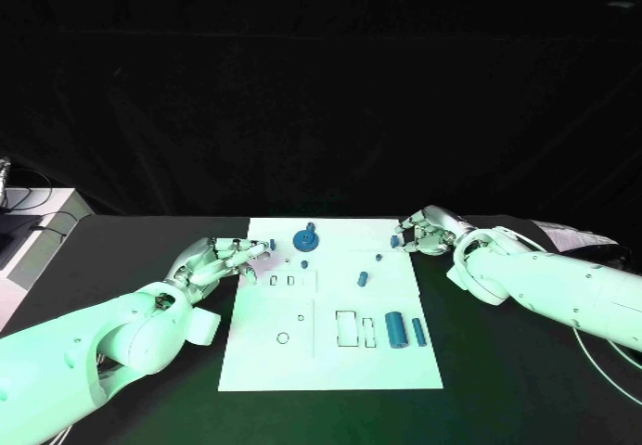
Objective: Assemble the parts on the task board
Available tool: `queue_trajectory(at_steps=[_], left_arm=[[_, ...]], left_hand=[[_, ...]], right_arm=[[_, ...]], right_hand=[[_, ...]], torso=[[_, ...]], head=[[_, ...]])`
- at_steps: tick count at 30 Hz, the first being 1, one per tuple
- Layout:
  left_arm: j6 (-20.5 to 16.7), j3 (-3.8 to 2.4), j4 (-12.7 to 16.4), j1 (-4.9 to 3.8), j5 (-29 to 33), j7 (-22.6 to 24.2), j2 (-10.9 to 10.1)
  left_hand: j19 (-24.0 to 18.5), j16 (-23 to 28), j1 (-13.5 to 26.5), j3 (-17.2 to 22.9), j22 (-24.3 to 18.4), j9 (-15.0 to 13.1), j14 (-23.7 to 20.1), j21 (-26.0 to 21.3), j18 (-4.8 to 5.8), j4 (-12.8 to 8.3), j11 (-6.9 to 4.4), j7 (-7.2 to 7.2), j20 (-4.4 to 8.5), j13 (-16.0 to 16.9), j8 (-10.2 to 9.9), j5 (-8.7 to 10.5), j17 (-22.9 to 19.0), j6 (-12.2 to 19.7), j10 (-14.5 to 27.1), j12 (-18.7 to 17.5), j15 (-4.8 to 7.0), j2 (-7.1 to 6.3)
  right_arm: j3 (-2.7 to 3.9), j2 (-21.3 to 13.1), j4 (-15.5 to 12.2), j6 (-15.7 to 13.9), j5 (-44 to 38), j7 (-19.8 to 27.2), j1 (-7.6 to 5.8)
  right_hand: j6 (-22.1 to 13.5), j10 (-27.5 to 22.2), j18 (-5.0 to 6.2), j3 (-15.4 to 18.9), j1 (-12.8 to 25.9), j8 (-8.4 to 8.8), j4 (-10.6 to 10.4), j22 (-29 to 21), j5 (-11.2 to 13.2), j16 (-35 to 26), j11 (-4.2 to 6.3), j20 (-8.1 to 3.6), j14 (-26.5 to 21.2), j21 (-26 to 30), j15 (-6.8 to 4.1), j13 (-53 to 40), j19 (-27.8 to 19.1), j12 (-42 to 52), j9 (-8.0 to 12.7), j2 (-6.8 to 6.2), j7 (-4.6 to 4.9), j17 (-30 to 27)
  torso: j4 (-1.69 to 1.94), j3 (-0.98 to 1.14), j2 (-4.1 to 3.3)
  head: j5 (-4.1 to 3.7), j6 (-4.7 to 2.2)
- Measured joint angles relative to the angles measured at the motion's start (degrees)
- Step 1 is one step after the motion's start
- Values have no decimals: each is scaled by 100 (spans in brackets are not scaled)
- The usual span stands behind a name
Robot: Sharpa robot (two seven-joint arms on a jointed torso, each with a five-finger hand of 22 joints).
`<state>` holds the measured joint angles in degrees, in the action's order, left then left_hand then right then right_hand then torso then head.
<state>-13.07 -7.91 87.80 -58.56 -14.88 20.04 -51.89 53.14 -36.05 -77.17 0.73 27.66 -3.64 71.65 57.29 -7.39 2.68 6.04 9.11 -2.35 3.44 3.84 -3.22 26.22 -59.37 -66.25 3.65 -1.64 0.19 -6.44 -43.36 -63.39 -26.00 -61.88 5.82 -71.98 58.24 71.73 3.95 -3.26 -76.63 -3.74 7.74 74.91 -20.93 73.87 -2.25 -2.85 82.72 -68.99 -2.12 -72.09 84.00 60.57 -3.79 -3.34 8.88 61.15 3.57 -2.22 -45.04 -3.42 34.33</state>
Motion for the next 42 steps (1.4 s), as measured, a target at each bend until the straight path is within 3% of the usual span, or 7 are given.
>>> queue_trajectory(at_steps=[29,42], left_arm=[[1,-7,-6,1,0,-2,-20],[1,-8,-10,1,0,-5,-25]], left_hand=[[0,0,0,0,0,0,0,0,0,0,0,0,0,0,0,0,1,0,0,0,0,0],[-43,0,0,17,-54,0,0,50,1,-17,0,0,0,0,0,0,-3,0,0,0,0,0]], right_arm=[[-5,253,241,115,-25,-124,4],[-4,262,254,112,-10,-135,3]], right_hand=[[224,73,1,-90,107,0,-39,3,-1,0,53,0,0,-28,0,-74,0,98,-1,107,-71,25],[689,195,1,-160,140,7,-31,2,-49,0,135,-75,3,-50,-88,-154,-9,136,-19,323,-294,36]], torso=[[-8,1,-1],[-10,7,-4]], head=[[31,11],[43,12]])
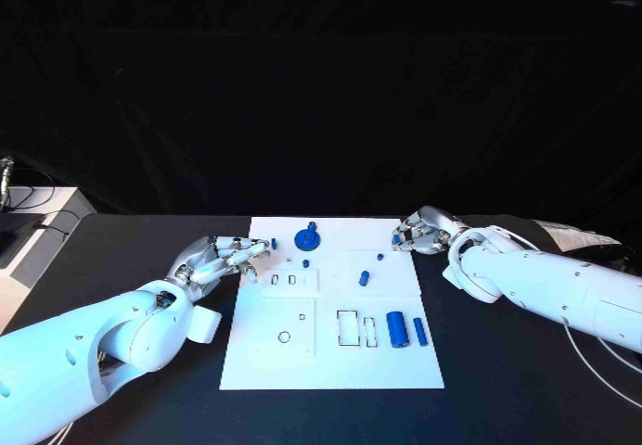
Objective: Assemble the parts on the task board
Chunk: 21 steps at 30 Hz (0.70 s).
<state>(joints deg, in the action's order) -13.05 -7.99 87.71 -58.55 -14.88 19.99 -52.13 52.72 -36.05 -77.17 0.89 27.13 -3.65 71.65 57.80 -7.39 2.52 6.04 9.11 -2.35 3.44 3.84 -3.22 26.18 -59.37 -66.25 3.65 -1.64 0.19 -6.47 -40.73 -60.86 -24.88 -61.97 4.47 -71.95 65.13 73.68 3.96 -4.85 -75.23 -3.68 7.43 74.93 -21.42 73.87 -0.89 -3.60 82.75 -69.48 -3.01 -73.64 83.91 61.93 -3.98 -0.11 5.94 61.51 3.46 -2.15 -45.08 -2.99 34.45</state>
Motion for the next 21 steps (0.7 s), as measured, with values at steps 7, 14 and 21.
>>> queue_trajectory(at_steps=[7,14,21], left_arm=[[0,-1,-1,0,0,0,-1],[0,-1,-6,0,0,0,-1],[0,-1,-22,1,0,0,0]], left_hand=[[0,0,0,0,0,0,0,0,0,0,0,0,0,0,0,0,0,0,0,0,0,0],[1,0,0,0,0,0,0,0,0,0,0,0,0,0,0,0,1,0,0,0,0,0],[1,0,0,0,0,0,0,-1,0,0,0,0,0,0,0,0,1,0,0,0,0,0]], right_arm=[[-3,0,-32,-75,11,12,3],[0,-43,-206,-287,10,-37,1],[28,-139,-588,-576,-47,-290,-149]], right_hand=[[85,32,0,1,10,-22,1,0,13,-22,31,-20,17,0,-18,-34,20,0,-3,56,-68,12],[101,52,0,-21,-3,-15,26,-1,16,-22,51,-40,17,0,-18,-43,0,0,-7,88,-84,18],[101,52,0,-103,-33,12,121,-1,56,-22,51,-40,17,0,-18,-80,0,0,-7,133,-84,39]], torso=[[-1,2,-1],[3,2,0],[0,-3,9]], head=[[1,3],[9,3],[32,7]])
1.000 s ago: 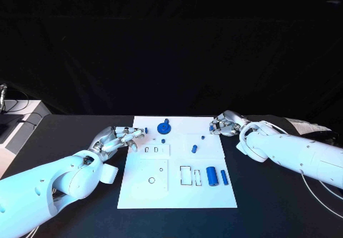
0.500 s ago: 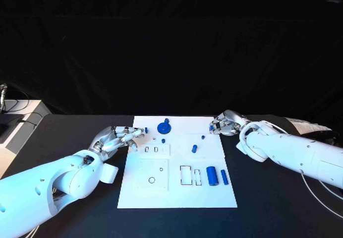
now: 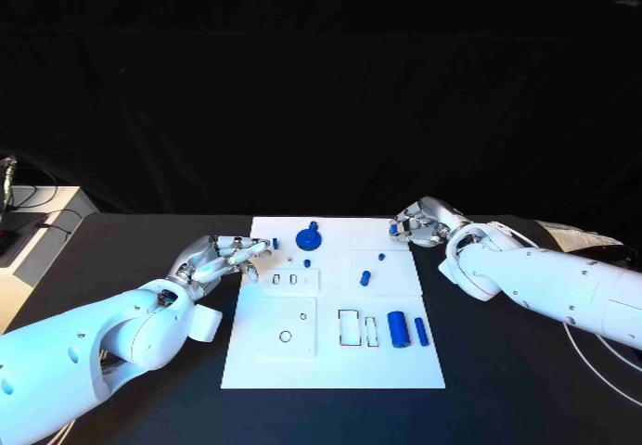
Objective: Assemble the parts on the task board
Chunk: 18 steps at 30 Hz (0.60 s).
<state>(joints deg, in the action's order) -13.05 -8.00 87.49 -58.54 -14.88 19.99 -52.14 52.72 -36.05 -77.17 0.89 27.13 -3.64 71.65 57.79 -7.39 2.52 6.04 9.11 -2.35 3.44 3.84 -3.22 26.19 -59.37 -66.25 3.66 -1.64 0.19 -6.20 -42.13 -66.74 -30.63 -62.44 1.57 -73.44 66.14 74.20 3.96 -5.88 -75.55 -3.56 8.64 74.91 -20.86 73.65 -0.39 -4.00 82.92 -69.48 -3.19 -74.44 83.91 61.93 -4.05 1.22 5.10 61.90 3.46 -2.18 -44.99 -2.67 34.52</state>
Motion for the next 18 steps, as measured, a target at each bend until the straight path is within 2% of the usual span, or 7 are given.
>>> queue_trajectory(at_steps=[3,9,12,18], left_arm=[[0,0,-15,0,0,0,6],[0,0,-24,1,0,0,34],[0,0,-30,2,0,0,37],[0,0,-41,3,1,0,48]], left_hand=[[0,0,0,0,-7,0,0,0,0,0,2,0,0,0,0,0,0,0,3,0,0,0],[0,0,0,0,-14,0,0,-1,0,0,21,0,0,0,0,0,0,0,21,0,0,0],[0,0,0,0,-14,0,0,-1,0,0,21,0,0,0,0,0,0,0,21,0,0,0],[0,0,0,0,-14,0,0,-4,0,0,21,0,0,0,0,0,1,0,21,0,0,0]], right_arm=[[12,-40,-295,-122,-95,-243,-92],[14,28,-879,-284,-337,-813,-153],[3,143,-1158,-318,-439,-1078,-138],[-27,419,-1636,-333,-608,-1524,-7]], right_hand=[[0,0,0,-105,-8,-13,105,0,181,-32,0,0,0,0,0,-13,0,-39,0,7,0,0],[-1,0,0,-300,-6,-19,122,0,193,-32,0,0,0,0,0,-28,0,-61,8,6,1,0],[-2,0,0,-306,10,-18,119,-1,194,-54,0,1,0,0,0,-28,0,-61,7,-11,2,-8],[-2,0,-1,-306,25,-17,119,-1,204,-54,-1,1,0,32,0,-28,0,-61,3,-25,2,-30]], torso=[[-3,-1,3],[-7,-5,8],[-10,-6,11],[-18,-15,34]], head=[[15,-6],[48,-23],[76,-14],[127,38]])
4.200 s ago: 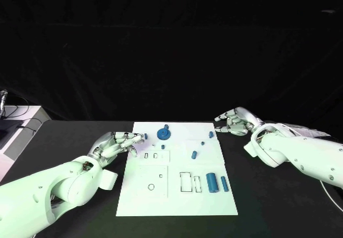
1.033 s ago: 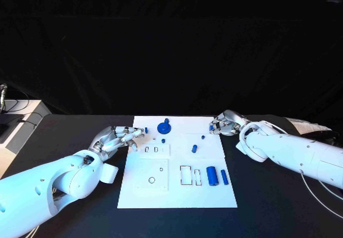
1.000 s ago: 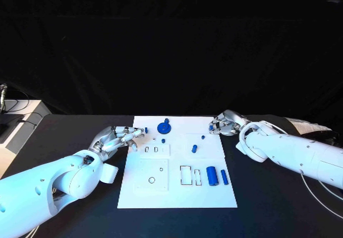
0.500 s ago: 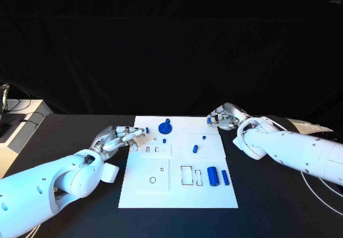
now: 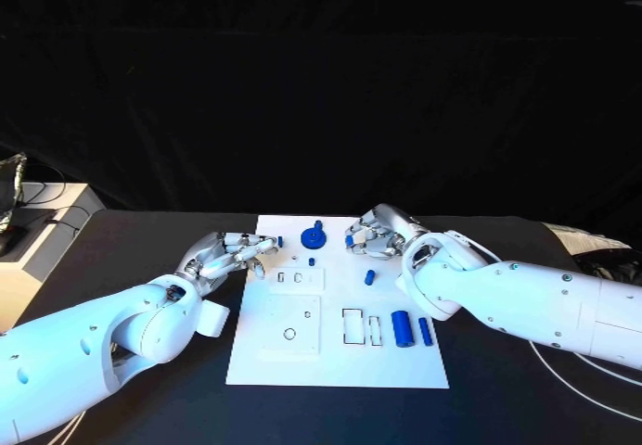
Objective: Assemble the parts on the task board
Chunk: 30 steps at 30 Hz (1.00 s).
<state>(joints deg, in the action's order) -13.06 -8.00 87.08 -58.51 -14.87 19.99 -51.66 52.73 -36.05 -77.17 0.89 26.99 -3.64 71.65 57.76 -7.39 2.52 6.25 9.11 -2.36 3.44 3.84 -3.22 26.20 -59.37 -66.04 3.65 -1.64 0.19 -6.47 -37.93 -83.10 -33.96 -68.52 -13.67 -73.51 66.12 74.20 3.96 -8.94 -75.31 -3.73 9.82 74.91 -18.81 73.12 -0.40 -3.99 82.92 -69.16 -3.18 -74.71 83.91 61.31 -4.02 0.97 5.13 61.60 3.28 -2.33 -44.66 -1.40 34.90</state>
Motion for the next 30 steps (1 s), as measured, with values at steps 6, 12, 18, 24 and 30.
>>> queue_trajectory(at_steps=[6,12,18,24,30], left_arm=[[0,0,2,0,0,-4,8],[0,1,12,0,0,-14,5],[-1,1,22,0,0,-32,-1],[-1,1,28,0,0,-49,-6],[0,0,30,0,0,-63,-13]], left_hand=[[0,0,23,-17,-8,0,0,2,0,-17,0,0,0,0,0,0,0,0,0,0,0,23],[0,0,23,-17,-8,0,0,21,0,-17,0,0,0,0,0,0,1,0,0,0,0,23],[0,0,23,-17,-16,0,0,21,0,-16,0,0,0,0,0,0,0,0,0,0,0,23],[0,0,23,-17,-16,0,0,21,0,-17,0,0,0,0,0,0,1,0,0,0,0,23],[0,0,23,-17,-16,0,0,21,0,-16,0,0,0,0,0,0,1,0,0,0,0,23]], right_arm=[[-27,220,-251,18,-136,-336,97],[-48,447,-208,58,-306,-586,196],[-57,622,-115,85,-521,-747,272],[-60,733,-56,87,-728,-891,327],[-61,805,6,87,-887,-1015,370]], right_hand=[[-3,0,0,-33,24,6,-1,0,-61,0,-1,0,0,0,0,1,0,0,-3,-23,3,-8],[-4,8,1,-42,26,17,7,0,-61,0,-8,1,0,0,0,1,0,0,-3,-21,4,-17],[-10,8,1,-49,56,-6,14,4,-85,0,-8,1,21,0,-20,-5,0,0,-2,-50,10,-17],[-12,8,0,-49,86,-6,14,4,-86,0,-9,1,21,0,-20,-5,0,0,2,-80,12,-25],[2,9,0,9,131,-7,-44,4,-117,0,-9,1,21,0,-20,-4,0,0,-1,-114,-2,-31]], torso=[[-1,-18,10],[-4,-23,10],[7,-23,7],[13,-23,4],[23,-26,3]], head=[[37,32],[51,49],[41,71],[46,95],[54,118]])
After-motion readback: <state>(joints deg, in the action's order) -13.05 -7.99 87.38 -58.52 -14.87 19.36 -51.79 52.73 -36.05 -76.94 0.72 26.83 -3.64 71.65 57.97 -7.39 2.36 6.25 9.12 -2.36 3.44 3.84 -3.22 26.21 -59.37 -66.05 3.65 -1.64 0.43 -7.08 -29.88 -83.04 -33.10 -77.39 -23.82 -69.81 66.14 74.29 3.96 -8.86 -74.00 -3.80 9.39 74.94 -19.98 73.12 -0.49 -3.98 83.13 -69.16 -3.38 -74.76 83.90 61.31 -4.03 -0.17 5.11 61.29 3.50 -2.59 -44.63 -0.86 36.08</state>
